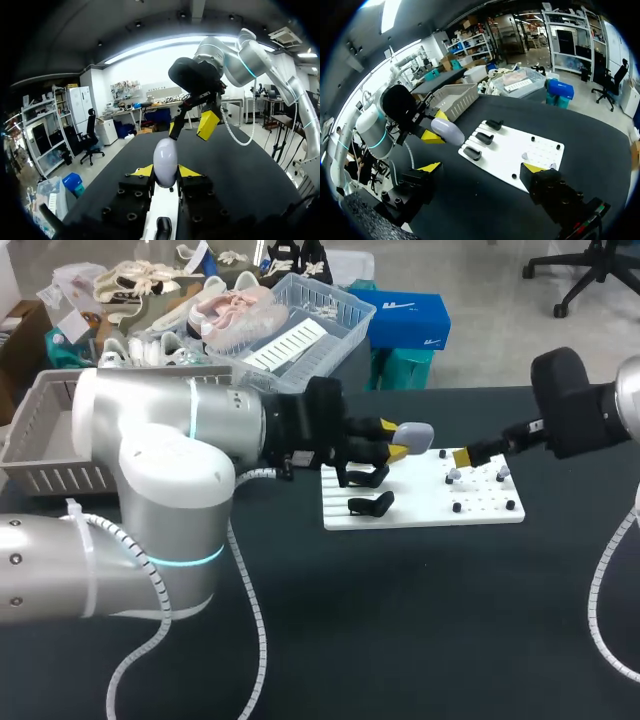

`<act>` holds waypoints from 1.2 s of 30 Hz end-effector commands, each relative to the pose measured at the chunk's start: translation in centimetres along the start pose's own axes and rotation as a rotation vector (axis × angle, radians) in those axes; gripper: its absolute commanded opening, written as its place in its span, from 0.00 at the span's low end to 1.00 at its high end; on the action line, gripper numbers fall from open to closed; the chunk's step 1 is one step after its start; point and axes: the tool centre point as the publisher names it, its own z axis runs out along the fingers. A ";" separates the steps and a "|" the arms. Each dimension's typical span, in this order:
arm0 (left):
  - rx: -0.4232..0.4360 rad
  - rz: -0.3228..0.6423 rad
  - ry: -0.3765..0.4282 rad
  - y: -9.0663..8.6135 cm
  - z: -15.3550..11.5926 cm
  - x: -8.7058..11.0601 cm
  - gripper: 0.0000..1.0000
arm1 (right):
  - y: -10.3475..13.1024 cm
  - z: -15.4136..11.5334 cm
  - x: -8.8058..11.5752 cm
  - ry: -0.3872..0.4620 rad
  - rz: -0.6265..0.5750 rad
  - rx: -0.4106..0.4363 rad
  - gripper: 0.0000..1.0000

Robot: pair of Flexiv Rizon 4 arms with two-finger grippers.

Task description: Pick up each earbud case from the left stands, insert the matching earbuds, close the lid, and place the case in the box.

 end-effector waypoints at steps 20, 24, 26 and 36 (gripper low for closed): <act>-0.039 0.017 -0.048 -1.7 1.4 -0.1 0.00 | 0.3 1.1 -1.0 0.000 -0.025 -0.086 1.00; -0.037 0.017 -0.051 -1.7 1.3 -0.2 0.00 | 0.1 1.4 -1.0 0.002 -0.024 -0.093 1.00; -0.036 0.016 -0.053 -1.7 1.3 -0.3 0.00 | 0.0 1.6 -1.0 0.003 -0.022 -0.095 1.00; -0.022 0.025 -0.059 -2.1 1.4 -0.6 0.00 | 0.1 2.1 -1.3 0.002 -0.028 -0.106 1.00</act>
